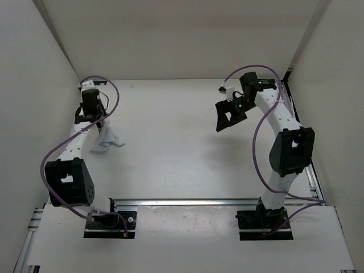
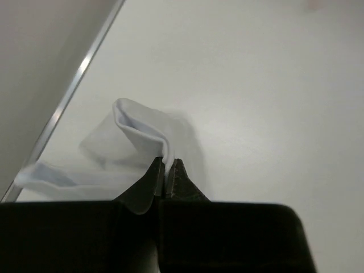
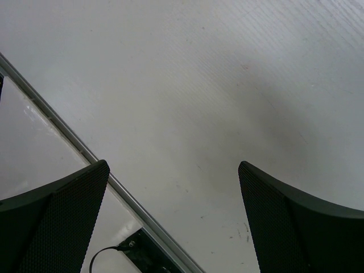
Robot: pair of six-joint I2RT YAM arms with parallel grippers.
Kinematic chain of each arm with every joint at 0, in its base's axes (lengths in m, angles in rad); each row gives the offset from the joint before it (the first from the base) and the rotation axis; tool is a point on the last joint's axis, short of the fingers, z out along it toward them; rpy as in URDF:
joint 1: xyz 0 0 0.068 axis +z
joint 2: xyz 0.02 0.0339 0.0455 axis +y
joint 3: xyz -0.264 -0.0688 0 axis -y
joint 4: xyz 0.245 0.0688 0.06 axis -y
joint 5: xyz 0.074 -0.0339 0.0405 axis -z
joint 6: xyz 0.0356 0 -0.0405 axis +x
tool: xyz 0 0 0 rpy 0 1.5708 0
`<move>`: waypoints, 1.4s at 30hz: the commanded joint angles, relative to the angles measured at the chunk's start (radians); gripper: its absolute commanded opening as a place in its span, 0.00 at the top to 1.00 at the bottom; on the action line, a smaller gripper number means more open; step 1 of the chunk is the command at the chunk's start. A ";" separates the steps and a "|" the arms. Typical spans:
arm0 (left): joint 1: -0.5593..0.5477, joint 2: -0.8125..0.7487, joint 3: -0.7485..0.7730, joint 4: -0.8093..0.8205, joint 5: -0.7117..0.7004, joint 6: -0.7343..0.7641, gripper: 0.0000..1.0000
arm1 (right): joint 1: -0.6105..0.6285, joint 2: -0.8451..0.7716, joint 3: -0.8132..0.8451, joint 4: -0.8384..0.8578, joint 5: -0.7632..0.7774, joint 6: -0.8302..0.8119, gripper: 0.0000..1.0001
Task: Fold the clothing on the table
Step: Move the skirt to the center of the board, then flatten the skirt out
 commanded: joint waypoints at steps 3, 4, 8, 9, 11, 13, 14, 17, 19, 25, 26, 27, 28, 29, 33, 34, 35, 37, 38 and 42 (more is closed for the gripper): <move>-0.159 -0.007 0.244 0.148 0.274 -0.015 1.00 | -0.035 -0.028 0.024 0.026 -0.012 -0.036 0.01; -0.223 0.020 0.305 0.145 0.276 -0.012 1.00 | -0.045 -0.031 0.017 0.049 -0.014 -0.045 0.01; -0.523 0.064 0.363 0.174 0.289 0.008 1.00 | -0.070 -0.076 -0.041 0.091 -0.031 -0.032 0.01; -0.568 0.073 0.358 0.177 0.297 0.002 1.00 | -0.073 -0.091 -0.073 0.105 -0.041 -0.025 0.01; -0.726 0.115 0.323 0.171 0.337 -0.030 0.89 | -0.082 -0.123 -0.137 0.125 -0.060 -0.013 0.01; -0.826 0.148 0.298 0.163 0.343 -0.064 0.34 | -0.079 -0.169 -0.222 0.163 -0.067 -0.007 0.01; -0.869 0.145 0.294 0.169 0.310 -0.075 0.12 | -0.072 -0.177 -0.237 0.172 -0.063 -0.016 0.01; -0.873 0.082 0.247 0.183 0.219 -0.067 0.02 | -0.061 -0.247 -0.321 0.201 -0.031 -0.024 0.01; -0.773 0.021 0.238 0.150 0.194 -0.084 0.01 | -0.071 -0.287 -0.375 0.246 -0.018 -0.016 0.00; -0.551 -0.067 0.266 0.016 0.193 -0.038 0.01 | -0.169 -0.367 -0.490 0.379 0.031 0.093 0.01; -0.540 -0.070 0.275 -0.004 0.194 -0.033 0.01 | -0.183 -0.358 -0.503 0.396 0.035 0.120 0.01; -0.529 -0.068 0.278 -0.028 0.203 -0.043 0.01 | -0.211 -0.346 -0.504 0.411 0.023 0.149 0.00; -0.515 -0.062 0.283 -0.051 0.214 -0.055 0.02 | -0.243 -0.320 -0.504 0.415 0.006 0.160 0.00; -0.517 -0.052 0.286 -0.065 0.245 -0.072 0.01 | -0.266 -0.277 -0.501 0.415 -0.047 0.178 0.01; -0.565 -0.042 0.310 -0.150 0.257 -0.064 0.01 | -0.316 -0.200 -0.480 0.450 -0.154 0.127 0.05; -0.579 -0.047 0.304 -0.162 0.245 -0.066 0.01 | -0.276 -0.193 -0.478 0.454 -0.134 0.107 0.06; -0.576 -0.051 0.283 -0.163 0.245 -0.078 0.01 | -0.256 -0.167 -0.454 0.462 -0.098 0.084 0.07; -0.552 -0.076 0.255 -0.171 0.272 -0.112 0.01 | -0.188 -0.099 -0.397 0.454 -0.078 0.060 0.06; -0.538 -0.091 0.232 -0.180 0.286 -0.134 0.01 | -0.171 -0.044 -0.345 0.448 -0.069 0.067 0.07; -0.546 -0.143 0.204 -0.208 0.273 -0.152 0.01 | -0.153 0.079 -0.222 0.539 -0.015 0.085 0.08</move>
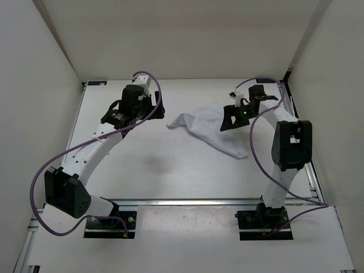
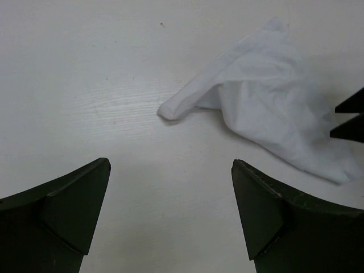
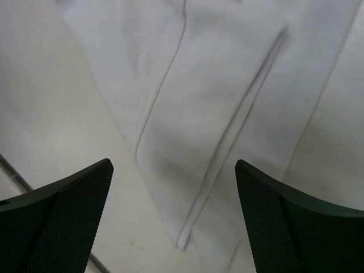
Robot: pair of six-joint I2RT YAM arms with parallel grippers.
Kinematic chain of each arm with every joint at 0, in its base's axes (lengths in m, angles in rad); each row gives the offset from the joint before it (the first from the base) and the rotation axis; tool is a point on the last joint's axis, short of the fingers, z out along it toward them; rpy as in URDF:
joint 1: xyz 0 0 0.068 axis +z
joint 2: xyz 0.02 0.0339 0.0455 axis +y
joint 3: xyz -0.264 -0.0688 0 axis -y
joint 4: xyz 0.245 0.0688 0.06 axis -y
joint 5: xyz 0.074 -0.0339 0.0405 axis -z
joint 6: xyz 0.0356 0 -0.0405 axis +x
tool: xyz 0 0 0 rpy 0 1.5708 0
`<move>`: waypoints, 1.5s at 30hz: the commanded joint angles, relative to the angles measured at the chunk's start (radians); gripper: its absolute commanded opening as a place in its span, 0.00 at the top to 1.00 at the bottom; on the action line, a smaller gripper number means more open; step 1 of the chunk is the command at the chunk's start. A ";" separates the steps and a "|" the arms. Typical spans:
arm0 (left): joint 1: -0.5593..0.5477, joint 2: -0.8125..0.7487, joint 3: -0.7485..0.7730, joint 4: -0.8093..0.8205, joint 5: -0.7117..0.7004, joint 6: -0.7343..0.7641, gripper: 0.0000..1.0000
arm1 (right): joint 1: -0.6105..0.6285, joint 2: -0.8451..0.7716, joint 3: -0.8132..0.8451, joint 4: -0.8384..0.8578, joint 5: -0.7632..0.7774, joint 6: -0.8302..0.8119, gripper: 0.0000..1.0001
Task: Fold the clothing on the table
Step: Flatten the skirt out
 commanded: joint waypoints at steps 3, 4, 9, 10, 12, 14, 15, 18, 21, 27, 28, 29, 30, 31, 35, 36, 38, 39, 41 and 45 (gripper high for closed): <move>0.015 -0.103 -0.030 -0.081 0.001 -0.050 0.01 | -0.002 0.180 0.266 0.057 0.031 -0.011 0.08; 0.009 -0.121 -0.038 -0.078 0.010 -0.065 0.01 | -0.002 0.214 0.301 0.049 0.027 -0.013 0.08; -0.001 -0.141 -0.038 -0.106 -0.006 -0.098 0.01 | 0.002 0.423 0.592 -0.011 0.038 -0.011 0.08; -0.008 -0.141 -0.041 -0.118 -0.016 -0.105 0.01 | 0.001 0.434 0.611 -0.028 0.012 -0.013 0.09; 0.002 -0.146 -0.032 -0.127 -0.016 -0.107 0.01 | 0.008 0.434 0.609 -0.020 -0.008 -0.010 0.10; 0.007 -0.152 -0.035 -0.135 -0.016 -0.115 0.01 | 0.024 0.431 0.579 -0.019 -0.016 -0.023 0.11; 0.012 -0.155 -0.035 -0.136 -0.016 -0.119 0.02 | 0.024 0.419 0.562 -0.022 -0.020 -0.026 0.12; 0.009 -0.161 -0.041 -0.139 -0.018 -0.116 0.01 | 0.042 0.417 0.537 -0.016 -0.034 -0.016 0.13; 0.001 -0.173 -0.055 -0.149 -0.023 -0.128 0.01 | 0.042 0.416 0.557 -0.017 -0.034 -0.019 0.14; -0.002 -0.228 -0.113 -0.139 -0.021 -0.177 0.01 | 0.052 0.439 0.571 -0.026 -0.019 -0.049 0.16; 0.004 -0.239 -0.120 -0.144 -0.023 -0.177 0.02 | 0.053 0.435 0.553 -0.025 -0.016 -0.060 0.16; -0.001 -0.239 -0.121 -0.145 -0.027 -0.179 0.01 | 0.053 0.438 0.542 -0.026 -0.014 -0.051 0.16; -0.001 -0.245 -0.121 -0.159 -0.029 -0.174 0.02 | 0.052 0.434 0.531 -0.022 -0.005 -0.059 0.16; -0.007 -0.248 -0.118 -0.164 -0.027 -0.171 0.01 | 0.052 0.434 0.526 -0.022 -0.005 -0.065 0.17; -0.001 -0.270 -0.133 -0.178 -0.026 -0.167 0.01 | 0.059 0.431 0.499 -0.028 -0.005 -0.086 0.26; 0.002 -0.276 -0.126 -0.176 -0.029 -0.165 0.01 | 0.064 0.432 0.490 -0.029 -0.011 -0.089 0.28; 0.009 -0.285 -0.130 -0.178 -0.032 -0.171 0.01 | 0.076 0.429 0.482 -0.029 -0.011 -0.092 0.38; 0.010 -0.290 -0.124 -0.188 -0.035 -0.168 0.02 | 0.075 0.431 0.476 -0.032 -0.014 -0.091 0.42; 0.012 -0.301 -0.129 -0.196 -0.030 -0.167 0.01 | 0.079 0.423 0.482 -0.032 -0.009 -0.095 0.60; 0.019 -0.321 -0.150 -0.198 -0.030 -0.173 0.01 | 0.076 0.412 0.532 -0.066 -0.022 -0.091 0.82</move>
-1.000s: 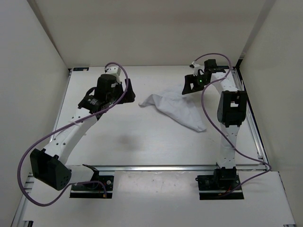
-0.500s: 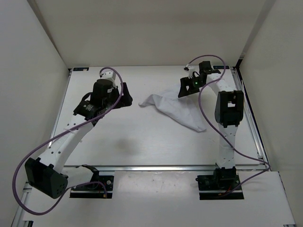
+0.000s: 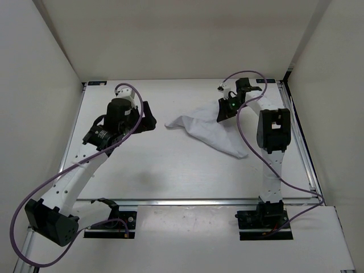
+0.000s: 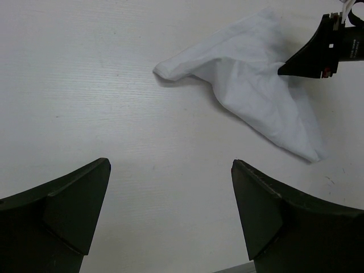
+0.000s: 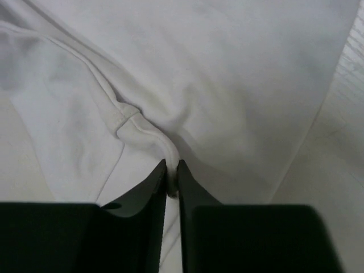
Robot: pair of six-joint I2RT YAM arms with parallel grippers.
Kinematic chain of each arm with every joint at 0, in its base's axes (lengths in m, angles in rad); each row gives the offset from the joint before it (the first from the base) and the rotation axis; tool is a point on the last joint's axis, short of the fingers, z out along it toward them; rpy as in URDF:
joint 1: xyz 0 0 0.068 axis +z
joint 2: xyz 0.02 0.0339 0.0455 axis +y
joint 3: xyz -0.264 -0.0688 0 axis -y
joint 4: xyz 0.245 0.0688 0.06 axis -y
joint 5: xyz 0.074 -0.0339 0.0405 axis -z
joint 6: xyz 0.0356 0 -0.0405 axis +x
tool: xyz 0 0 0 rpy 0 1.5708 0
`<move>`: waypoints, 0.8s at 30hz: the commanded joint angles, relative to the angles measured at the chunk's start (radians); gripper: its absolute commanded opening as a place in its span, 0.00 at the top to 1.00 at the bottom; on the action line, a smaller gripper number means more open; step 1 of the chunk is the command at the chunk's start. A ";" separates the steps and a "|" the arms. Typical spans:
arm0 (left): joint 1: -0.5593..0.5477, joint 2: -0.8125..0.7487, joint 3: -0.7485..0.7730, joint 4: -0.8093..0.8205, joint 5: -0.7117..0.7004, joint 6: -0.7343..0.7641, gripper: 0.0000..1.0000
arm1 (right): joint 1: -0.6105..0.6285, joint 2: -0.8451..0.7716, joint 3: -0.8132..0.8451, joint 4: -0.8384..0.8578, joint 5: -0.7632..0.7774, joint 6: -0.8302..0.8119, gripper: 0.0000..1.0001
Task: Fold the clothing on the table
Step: Flatten the skirt out
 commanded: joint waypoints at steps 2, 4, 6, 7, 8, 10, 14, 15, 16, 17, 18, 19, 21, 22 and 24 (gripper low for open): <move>0.018 -0.065 -0.024 -0.008 -0.008 -0.010 0.01 | 0.022 -0.033 0.113 -0.091 -0.067 -0.024 0.94; 0.027 -0.076 -0.027 -0.015 -0.007 -0.006 0.01 | 0.041 -0.035 0.216 -0.256 -0.186 -0.080 1.00; 0.030 -0.087 -0.027 -0.019 -0.002 0.005 0.01 | 0.077 -0.037 0.349 -0.450 -0.251 -0.222 1.00; 0.035 -0.093 -0.027 -0.025 -0.007 0.010 0.01 | 0.104 -0.038 0.391 -0.581 -0.311 -0.308 1.00; 0.039 -0.102 -0.033 -0.024 -0.005 0.011 0.01 | 0.127 -0.040 0.399 -0.641 -0.343 -0.339 1.00; 0.059 -0.116 -0.056 -0.021 0.013 0.008 0.01 | 0.141 -0.087 0.289 -0.645 -0.368 -0.280 0.98; 0.088 -0.163 -0.120 -0.019 0.057 0.008 0.02 | 0.205 -0.174 0.092 -0.651 -0.337 -0.421 0.55; 0.098 -0.168 -0.126 -0.025 0.062 0.013 0.01 | 0.218 -0.210 0.033 -0.648 -0.360 -0.435 0.44; 0.101 -0.171 -0.136 -0.022 0.082 0.013 0.01 | 0.235 -0.259 -0.033 -0.651 -0.385 -0.447 0.32; 0.101 -0.169 -0.139 -0.025 0.096 0.017 0.01 | 0.245 -0.305 -0.086 -0.648 -0.405 -0.458 0.26; 0.098 -0.169 -0.145 -0.025 0.099 0.020 0.02 | 0.276 -0.316 -0.094 -0.651 -0.403 -0.452 0.17; 0.099 -0.166 -0.154 -0.019 0.110 0.029 0.02 | 0.287 -0.340 -0.098 -0.645 -0.376 -0.427 0.08; 0.108 -0.153 -0.171 0.019 0.154 0.026 0.01 | 0.299 -0.382 -0.114 -0.648 -0.417 -0.421 0.04; 0.104 -0.134 -0.194 0.033 0.166 0.025 0.01 | 0.298 -0.412 -0.111 -0.643 -0.446 -0.401 0.00; 0.093 -0.099 -0.191 0.091 0.200 0.025 0.01 | 0.290 -0.460 -0.106 -0.619 -0.478 -0.378 0.01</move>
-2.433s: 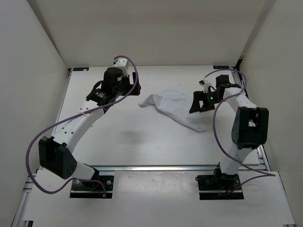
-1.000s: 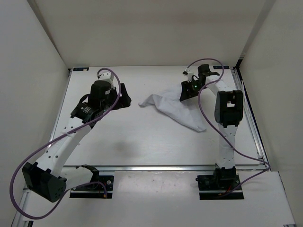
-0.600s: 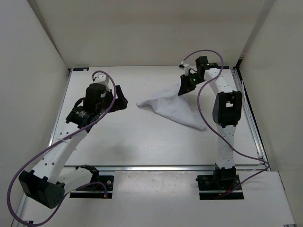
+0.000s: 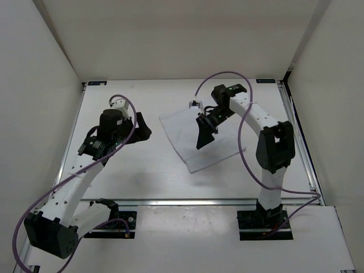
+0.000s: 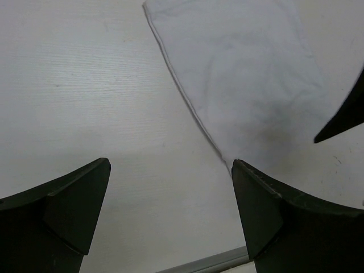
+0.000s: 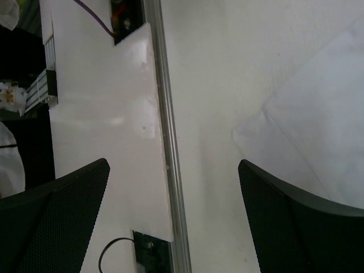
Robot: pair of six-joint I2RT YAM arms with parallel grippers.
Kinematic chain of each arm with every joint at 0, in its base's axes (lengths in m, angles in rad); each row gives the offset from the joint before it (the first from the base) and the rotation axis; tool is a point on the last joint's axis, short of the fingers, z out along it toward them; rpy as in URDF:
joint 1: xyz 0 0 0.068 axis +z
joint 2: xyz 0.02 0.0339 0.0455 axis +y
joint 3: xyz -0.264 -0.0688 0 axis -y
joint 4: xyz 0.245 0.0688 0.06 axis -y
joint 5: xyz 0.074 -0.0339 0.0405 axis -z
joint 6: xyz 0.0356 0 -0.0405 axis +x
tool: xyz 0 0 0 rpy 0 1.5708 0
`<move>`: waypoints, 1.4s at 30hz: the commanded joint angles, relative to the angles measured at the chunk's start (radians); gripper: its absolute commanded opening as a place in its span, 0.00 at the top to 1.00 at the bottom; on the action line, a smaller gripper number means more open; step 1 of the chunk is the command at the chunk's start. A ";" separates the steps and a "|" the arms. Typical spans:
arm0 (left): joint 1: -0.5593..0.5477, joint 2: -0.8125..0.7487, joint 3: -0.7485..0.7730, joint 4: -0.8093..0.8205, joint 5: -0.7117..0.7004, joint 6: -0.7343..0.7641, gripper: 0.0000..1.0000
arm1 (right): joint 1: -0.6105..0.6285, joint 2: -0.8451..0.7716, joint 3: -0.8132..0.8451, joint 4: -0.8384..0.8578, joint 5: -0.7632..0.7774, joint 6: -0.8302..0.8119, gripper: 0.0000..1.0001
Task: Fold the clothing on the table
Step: Flatten the skirt out, then fold the skirt
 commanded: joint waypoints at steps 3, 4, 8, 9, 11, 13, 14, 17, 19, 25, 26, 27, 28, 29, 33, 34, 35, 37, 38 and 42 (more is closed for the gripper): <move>-0.049 0.098 -0.009 0.167 0.098 -0.002 0.02 | -0.072 -0.198 -0.036 0.197 -0.037 0.251 0.00; -0.101 0.128 0.003 0.201 0.083 -0.005 0.02 | -0.116 -0.236 -0.094 0.240 -0.010 0.333 0.01; -0.180 0.193 -0.023 0.301 0.102 -0.144 0.02 | -0.251 -0.243 -0.237 0.315 0.188 0.335 0.06; -0.180 0.205 -0.049 0.383 0.165 -0.203 0.01 | -0.309 -0.223 -0.278 0.302 0.188 0.313 0.07; -0.190 0.211 -0.147 0.494 0.204 -0.297 0.02 | -0.417 -0.211 -0.306 0.293 0.179 0.256 0.07; -0.236 0.222 -0.176 0.496 0.137 -0.323 0.02 | -0.477 -0.174 -0.312 0.234 0.150 0.152 0.08; -0.267 0.230 -0.205 0.526 0.134 -0.333 0.01 | -0.494 -0.166 -0.317 0.221 0.150 0.135 0.08; -0.319 0.242 -0.308 0.658 0.154 -0.433 0.01 | -0.522 -0.134 -0.358 0.224 0.180 0.097 0.10; -0.347 0.257 -0.365 0.689 0.131 -0.470 0.01 | -0.526 -0.132 -0.401 0.258 0.203 0.109 0.11; -0.400 0.323 -0.477 0.878 0.088 -0.596 0.08 | -0.542 -0.151 -0.463 0.402 0.254 0.188 0.11; -0.416 0.328 -0.491 0.890 0.079 -0.613 0.08 | -0.545 -0.140 -0.472 0.404 0.266 0.198 0.11; -0.422 0.358 -0.485 0.914 0.077 -0.622 0.08 | -0.545 -0.135 -0.476 0.416 0.281 0.202 0.11; -0.433 0.391 -0.474 0.931 0.071 -0.628 0.07 | -0.558 -0.122 -0.467 0.428 0.289 0.210 0.12; -0.430 0.406 -0.459 0.935 0.075 -0.634 0.07 | -0.562 -0.117 -0.466 0.437 0.297 0.216 0.13; -0.477 0.536 -0.378 0.971 0.077 -0.637 0.08 | -0.604 -0.099 -0.435 0.468 0.344 0.228 0.12; -0.477 0.567 -0.356 0.979 0.078 -0.648 0.09 | -0.609 -0.094 -0.433 0.471 0.358 0.227 0.12; -0.485 0.586 -0.339 0.978 0.075 -0.656 0.11 | -0.606 -0.079 -0.435 0.480 0.372 0.225 0.13; -0.492 0.629 -0.321 0.975 0.092 -0.657 0.15 | -0.595 -0.048 -0.420 0.457 0.380 0.205 0.13; -0.495 0.635 -0.310 0.975 0.088 -0.674 0.16 | -0.591 -0.028 -0.411 0.450 0.374 0.192 0.17; -0.495 0.616 -0.331 0.956 0.074 -0.694 0.22 | -0.592 0.027 -0.380 0.445 0.334 0.199 0.25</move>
